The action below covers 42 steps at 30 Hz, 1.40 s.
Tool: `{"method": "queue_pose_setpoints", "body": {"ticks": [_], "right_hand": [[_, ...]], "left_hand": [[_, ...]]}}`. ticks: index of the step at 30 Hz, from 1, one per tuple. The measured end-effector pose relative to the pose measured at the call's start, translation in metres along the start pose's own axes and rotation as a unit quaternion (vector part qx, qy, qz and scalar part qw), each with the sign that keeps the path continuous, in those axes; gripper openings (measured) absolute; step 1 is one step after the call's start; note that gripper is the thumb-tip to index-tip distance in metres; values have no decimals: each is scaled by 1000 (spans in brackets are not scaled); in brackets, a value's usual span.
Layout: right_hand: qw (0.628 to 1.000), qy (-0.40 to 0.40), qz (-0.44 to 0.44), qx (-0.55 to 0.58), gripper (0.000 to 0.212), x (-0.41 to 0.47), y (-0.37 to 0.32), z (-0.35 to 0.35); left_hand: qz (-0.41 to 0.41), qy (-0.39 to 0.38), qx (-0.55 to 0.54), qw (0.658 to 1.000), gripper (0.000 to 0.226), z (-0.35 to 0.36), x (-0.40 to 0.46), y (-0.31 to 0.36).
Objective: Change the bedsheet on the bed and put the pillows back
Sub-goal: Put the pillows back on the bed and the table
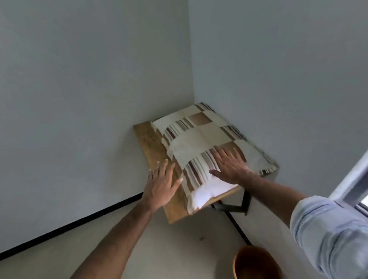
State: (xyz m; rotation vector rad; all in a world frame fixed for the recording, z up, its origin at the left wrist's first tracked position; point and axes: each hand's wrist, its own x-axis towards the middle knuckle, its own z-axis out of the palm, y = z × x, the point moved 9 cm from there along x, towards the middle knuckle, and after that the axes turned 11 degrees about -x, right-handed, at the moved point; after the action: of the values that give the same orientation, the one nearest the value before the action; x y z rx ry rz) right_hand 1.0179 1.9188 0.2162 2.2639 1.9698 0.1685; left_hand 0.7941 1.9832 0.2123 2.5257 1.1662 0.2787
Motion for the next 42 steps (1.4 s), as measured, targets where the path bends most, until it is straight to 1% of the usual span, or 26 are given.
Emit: {"method": "queue_pose_setpoints", "body": {"ticks": [2,4,6,11,13,15,17,19,22,25,27,28,29,30,31,32,33,35,36,37,38,39,40,41,42], "right_hand": [[1000,0,5,-14,82,41,31,5],[1000,-8,14,-2,81,72,55,10],[999,-24,28,19,82,101,74,19],[993,-63,76,67,86,166,108,56],[988,-72,108,82,87,183,122,69],[977,-85,145,129,88,198,136,79],[962,-100,170,188,90,213,143,85],[954,-108,189,207,90,226,151,87],[942,-124,208,234,94,243,156,94],[926,-128,226,275,97,257,160,105],[916,-125,244,293,101,269,164,113],[908,-122,255,308,105,275,168,119],[898,-115,269,328,110,282,176,128],[884,-116,282,356,114,294,187,148],[868,-116,289,386,116,305,194,160],[854,-119,285,418,113,314,193,161],[842,-126,277,445,103,320,190,157],[819,-150,236,501,62,330,172,132],[806,-175,207,526,49,336,163,129],[792,-195,181,549,48,342,156,126],[784,-197,164,566,56,348,149,120],[779,-177,151,582,67,356,145,114],[782,-157,133,588,74,365,138,106],[782,-148,112,594,76,371,128,101],[775,-163,93,604,74,374,110,96]], "left_hand": [[-20,-9,-33,999,94,1,46,-3],[-30,-15,-59,998,73,6,76,-7],[-35,-22,-75,996,64,15,106,-16],[-76,-68,-158,982,70,39,182,-54],[-75,-90,-190,975,69,46,211,-60],[-51,-104,-201,973,65,48,240,-62],[-44,-112,-229,966,67,54,265,-68],[-73,-91,-274,955,74,59,285,-78],[-136,-32,-371,918,82,65,299,-93],[-160,-1,-425,891,93,77,299,-103],[-187,23,-488,852,91,84,306,-114],[-200,40,-519,830,87,86,309,-122],[-217,47,-541,811,88,87,311,-127],[-242,42,-554,796,100,91,312,-134],[-268,22,-561,783,118,95,311,-138],[-292,1,-568,769,135,99,307,-140],[-306,-15,-577,757,143,104,304,-142],[-330,-40,-596,731,140,119,295,-149],[-351,-47,-600,718,136,128,289,-155],[-372,-48,-606,702,133,135,283,-161],[-385,-46,-615,687,130,145,277,-171],[-394,-36,-620,678,126,146,271,-175],[-405,-19,-612,678,121,139,262,-176],[-405,15,-610,681,113,127,255,-175],[-396,63,-612,682,102,112,244,-176]]}}
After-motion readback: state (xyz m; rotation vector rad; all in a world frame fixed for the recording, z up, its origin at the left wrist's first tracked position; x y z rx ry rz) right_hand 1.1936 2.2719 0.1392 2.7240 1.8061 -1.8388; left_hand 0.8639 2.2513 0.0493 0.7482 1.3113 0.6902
